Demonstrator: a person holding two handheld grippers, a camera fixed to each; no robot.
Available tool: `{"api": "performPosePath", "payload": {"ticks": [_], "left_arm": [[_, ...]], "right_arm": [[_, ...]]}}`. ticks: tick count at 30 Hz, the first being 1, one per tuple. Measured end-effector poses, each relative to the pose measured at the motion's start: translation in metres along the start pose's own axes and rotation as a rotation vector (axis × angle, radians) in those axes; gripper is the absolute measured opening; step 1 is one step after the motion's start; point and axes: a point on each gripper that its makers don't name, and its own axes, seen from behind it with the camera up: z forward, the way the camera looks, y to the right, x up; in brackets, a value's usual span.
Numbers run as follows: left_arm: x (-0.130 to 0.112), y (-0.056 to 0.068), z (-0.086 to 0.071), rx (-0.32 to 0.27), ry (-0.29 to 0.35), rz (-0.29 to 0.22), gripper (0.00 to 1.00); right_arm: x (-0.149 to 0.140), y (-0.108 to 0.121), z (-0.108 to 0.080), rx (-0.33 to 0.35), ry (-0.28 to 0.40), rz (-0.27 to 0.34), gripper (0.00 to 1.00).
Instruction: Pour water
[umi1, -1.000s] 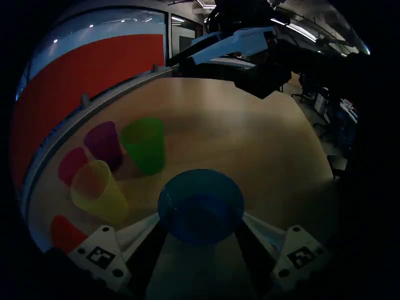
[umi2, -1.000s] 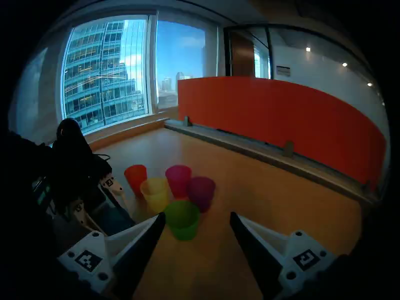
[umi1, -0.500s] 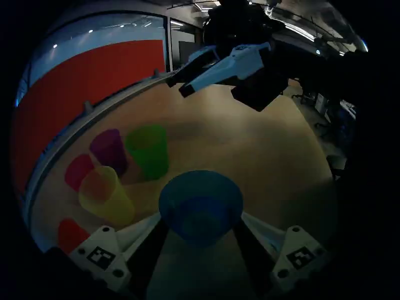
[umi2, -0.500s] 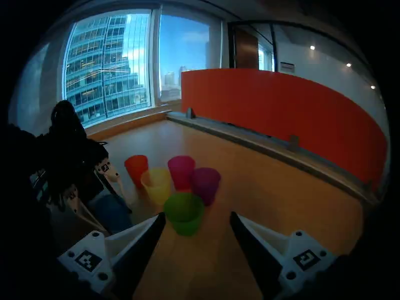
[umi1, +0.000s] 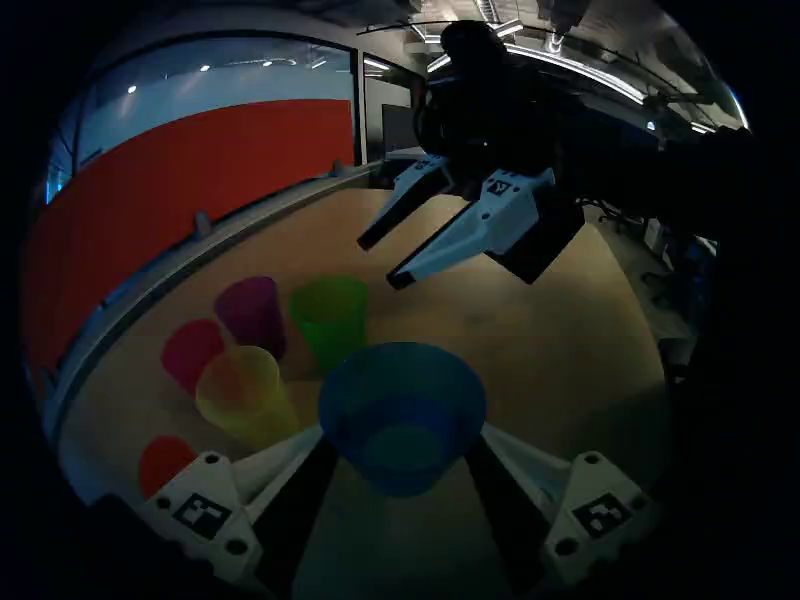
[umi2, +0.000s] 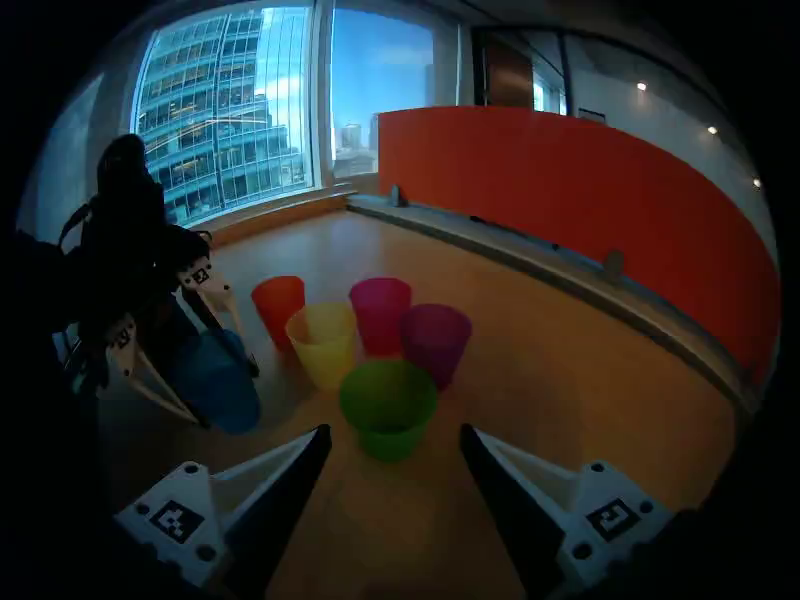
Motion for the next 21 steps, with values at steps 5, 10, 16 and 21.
{"api": "performPosePath", "payload": {"ticks": [5,10,16,21], "left_arm": [[0.006,-0.008,-0.010,0.022,0.022,-0.013,0.81],[0.008,-0.014,-0.018,0.040,0.036,-0.027,0.81],[0.006,-0.019,-0.026,0.062,0.043,-0.039,0.81],[0.007,-0.022,-0.031,0.075,0.052,-0.047,0.81]], "right_arm": [[-0.006,-0.002,0.012,0.002,-0.022,-0.002,1.00],[-0.011,-0.004,0.025,0.008,-0.042,0.002,1.00],[-0.015,-0.006,0.038,0.008,-0.064,-0.002,1.00],[-0.015,-0.006,0.049,0.007,-0.076,-0.003,1.00]]}}
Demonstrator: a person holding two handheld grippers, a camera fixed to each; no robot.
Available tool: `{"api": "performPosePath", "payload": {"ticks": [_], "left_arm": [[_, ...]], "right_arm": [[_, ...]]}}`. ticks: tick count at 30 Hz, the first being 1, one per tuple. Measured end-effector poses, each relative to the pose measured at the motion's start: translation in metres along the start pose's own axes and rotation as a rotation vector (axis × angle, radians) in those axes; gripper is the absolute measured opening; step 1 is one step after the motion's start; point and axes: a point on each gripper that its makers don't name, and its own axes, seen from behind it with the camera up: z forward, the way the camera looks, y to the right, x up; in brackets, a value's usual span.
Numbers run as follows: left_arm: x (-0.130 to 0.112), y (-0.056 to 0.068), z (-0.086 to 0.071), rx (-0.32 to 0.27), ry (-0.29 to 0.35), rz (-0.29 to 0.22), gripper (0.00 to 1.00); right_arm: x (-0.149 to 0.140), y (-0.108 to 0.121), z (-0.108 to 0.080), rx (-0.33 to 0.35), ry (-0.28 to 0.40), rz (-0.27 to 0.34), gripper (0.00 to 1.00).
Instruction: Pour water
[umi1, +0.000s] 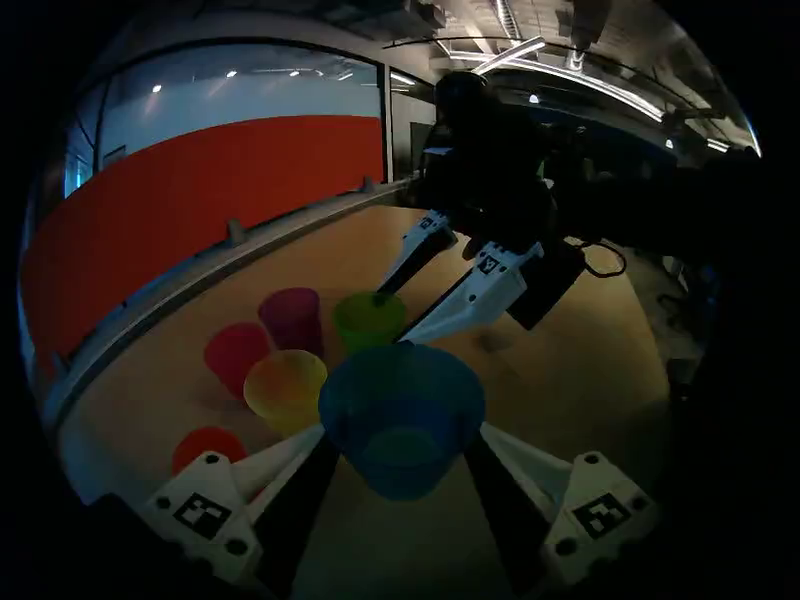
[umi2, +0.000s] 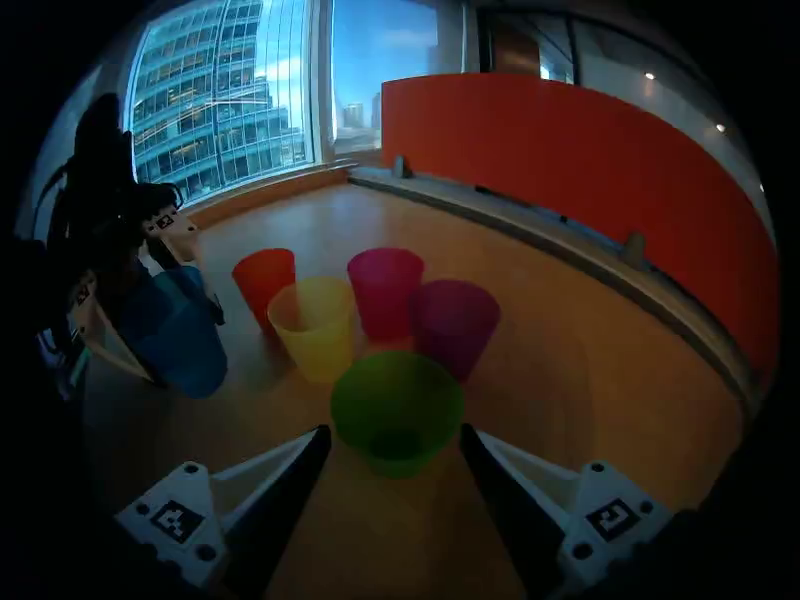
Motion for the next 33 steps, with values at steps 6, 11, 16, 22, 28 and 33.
{"api": "performPosePath", "payload": {"ticks": [6,11,16,22,28,33], "left_arm": [[0.002,-0.005,-0.005,0.016,0.007,0.001,0.81],[0.004,-0.009,-0.009,0.028,0.012,-0.001,0.81],[0.004,-0.012,-0.012,0.037,0.017,-0.006,0.81],[0.006,-0.015,-0.014,0.050,0.024,-0.009,0.81],[0.010,-0.018,-0.016,0.064,0.040,-0.019,0.81],[0.016,-0.021,-0.022,0.085,0.059,-0.027,0.81]], "right_arm": [[0.002,0.000,0.011,-0.001,-0.002,0.001,1.00],[0.005,0.000,0.016,-0.004,0.004,0.002,1.00],[0.007,0.000,0.021,-0.010,0.009,0.006,0.98],[0.007,-0.001,0.024,-0.019,0.019,-0.002,0.92],[0.014,-0.002,0.018,-0.030,0.043,-0.005,0.91],[0.029,-0.004,0.003,-0.043,0.088,-0.005,0.91]]}}
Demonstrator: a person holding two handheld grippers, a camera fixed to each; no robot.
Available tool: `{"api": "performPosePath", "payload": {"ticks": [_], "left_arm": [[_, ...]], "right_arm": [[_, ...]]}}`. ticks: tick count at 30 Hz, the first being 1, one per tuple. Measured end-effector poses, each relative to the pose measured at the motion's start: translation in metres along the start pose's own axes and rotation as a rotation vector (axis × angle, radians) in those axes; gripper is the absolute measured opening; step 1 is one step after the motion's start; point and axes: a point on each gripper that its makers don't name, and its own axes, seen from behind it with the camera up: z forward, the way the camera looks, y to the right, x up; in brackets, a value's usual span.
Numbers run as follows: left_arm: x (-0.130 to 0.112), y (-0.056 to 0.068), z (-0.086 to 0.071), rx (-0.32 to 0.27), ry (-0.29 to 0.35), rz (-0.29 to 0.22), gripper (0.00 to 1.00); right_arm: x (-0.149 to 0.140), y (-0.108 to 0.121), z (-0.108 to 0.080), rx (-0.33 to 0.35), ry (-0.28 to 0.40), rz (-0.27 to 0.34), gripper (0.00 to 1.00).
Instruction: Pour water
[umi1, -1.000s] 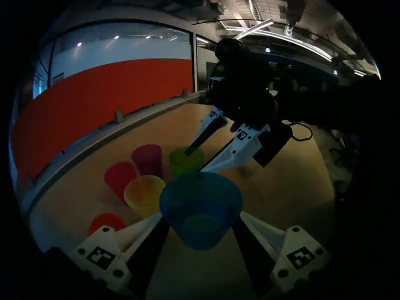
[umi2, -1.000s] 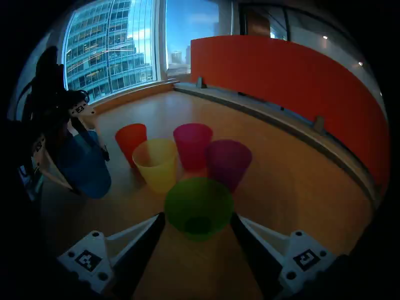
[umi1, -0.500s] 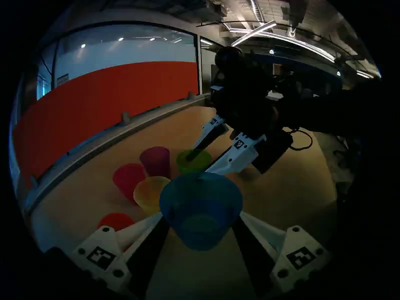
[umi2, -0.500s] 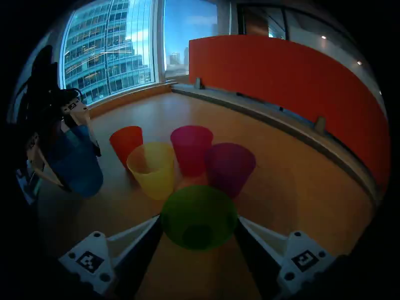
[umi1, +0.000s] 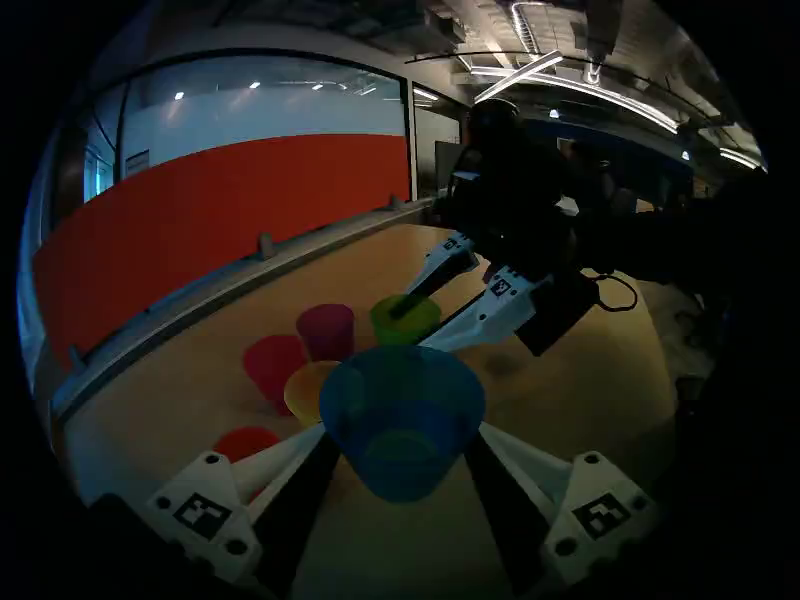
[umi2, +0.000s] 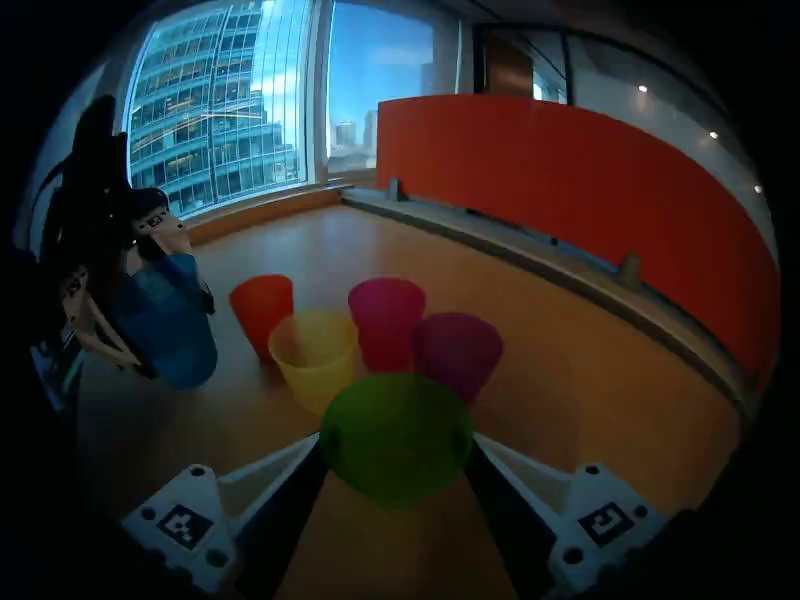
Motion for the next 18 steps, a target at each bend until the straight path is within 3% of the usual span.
{"api": "performPosePath", "payload": {"ticks": [18], "left_arm": [[0.043,-0.015,-0.029,0.118,0.117,-0.033,0.81]], "right_arm": [[0.061,-0.013,-0.067,-0.045,0.209,-0.013,0.91]]}}
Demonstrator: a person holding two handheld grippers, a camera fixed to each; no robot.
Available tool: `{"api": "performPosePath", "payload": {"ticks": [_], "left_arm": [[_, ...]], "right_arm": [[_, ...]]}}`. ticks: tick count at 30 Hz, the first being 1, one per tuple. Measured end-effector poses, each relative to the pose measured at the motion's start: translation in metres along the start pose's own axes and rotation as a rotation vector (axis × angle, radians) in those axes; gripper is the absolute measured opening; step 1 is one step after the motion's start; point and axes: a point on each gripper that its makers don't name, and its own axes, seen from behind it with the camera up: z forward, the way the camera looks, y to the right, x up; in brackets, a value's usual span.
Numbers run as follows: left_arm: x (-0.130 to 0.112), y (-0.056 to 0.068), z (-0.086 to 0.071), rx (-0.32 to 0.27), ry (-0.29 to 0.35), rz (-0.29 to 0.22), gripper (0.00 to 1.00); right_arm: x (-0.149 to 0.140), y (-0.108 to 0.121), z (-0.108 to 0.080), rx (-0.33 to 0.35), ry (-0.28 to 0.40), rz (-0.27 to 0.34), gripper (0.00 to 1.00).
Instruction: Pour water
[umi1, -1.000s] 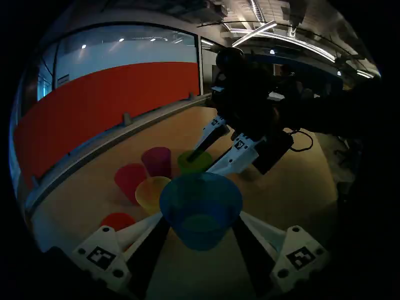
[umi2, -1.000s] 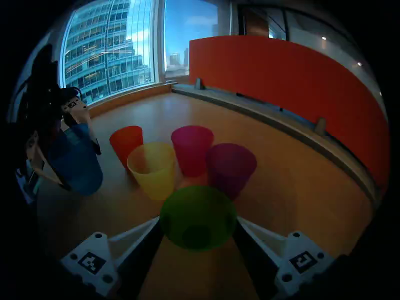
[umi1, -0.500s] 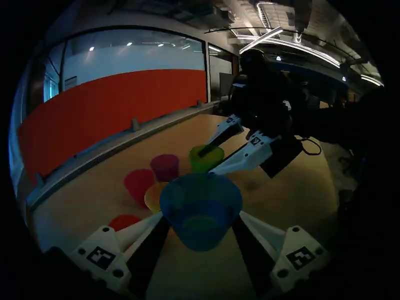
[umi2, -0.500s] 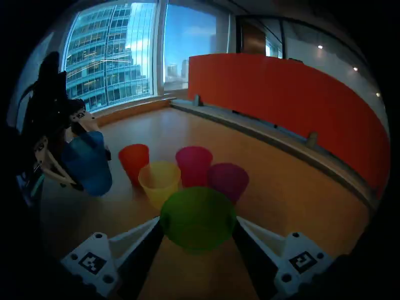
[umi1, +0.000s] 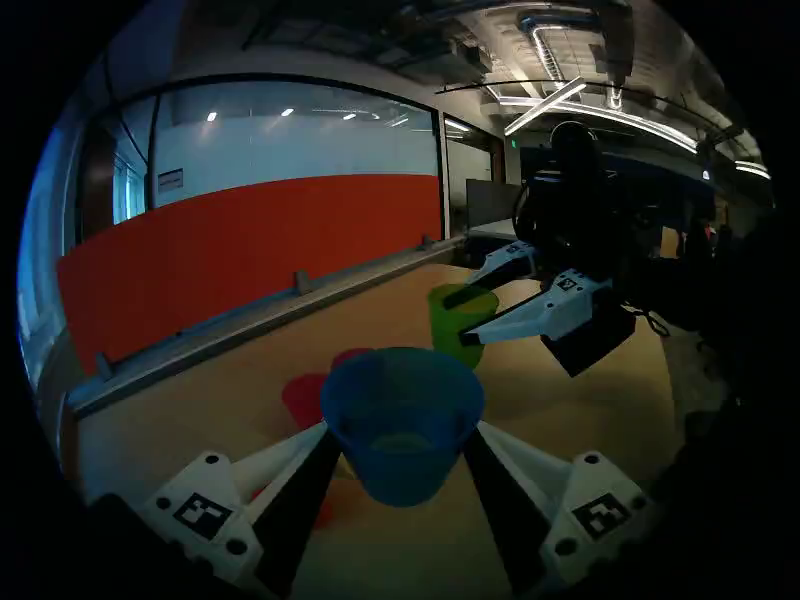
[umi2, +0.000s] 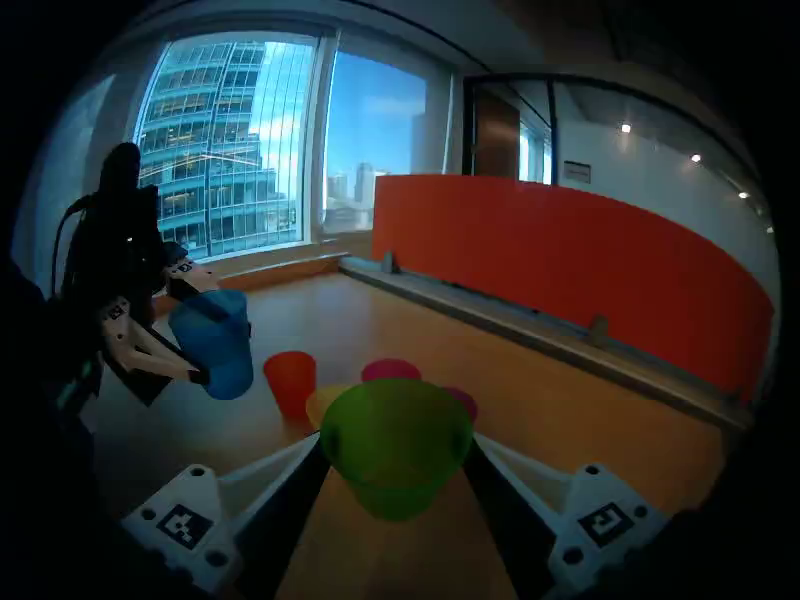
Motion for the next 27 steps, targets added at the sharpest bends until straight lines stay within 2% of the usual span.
{"api": "performPosePath", "payload": {"ticks": [5,14,27], "left_arm": [[0.013,-0.002,-0.007,0.027,0.034,0.003,0.81],[0.035,-0.009,-0.015,0.068,0.086,-0.022,0.81],[0.069,-0.021,-0.031,0.112,0.174,-0.043,0.81]], "right_arm": [[0.019,-0.004,-0.011,-0.010,0.062,-0.013,0.91],[0.047,-0.010,-0.025,-0.022,0.159,-0.007,0.91],[0.081,-0.017,-0.040,-0.028,0.248,-0.012,0.91]]}}
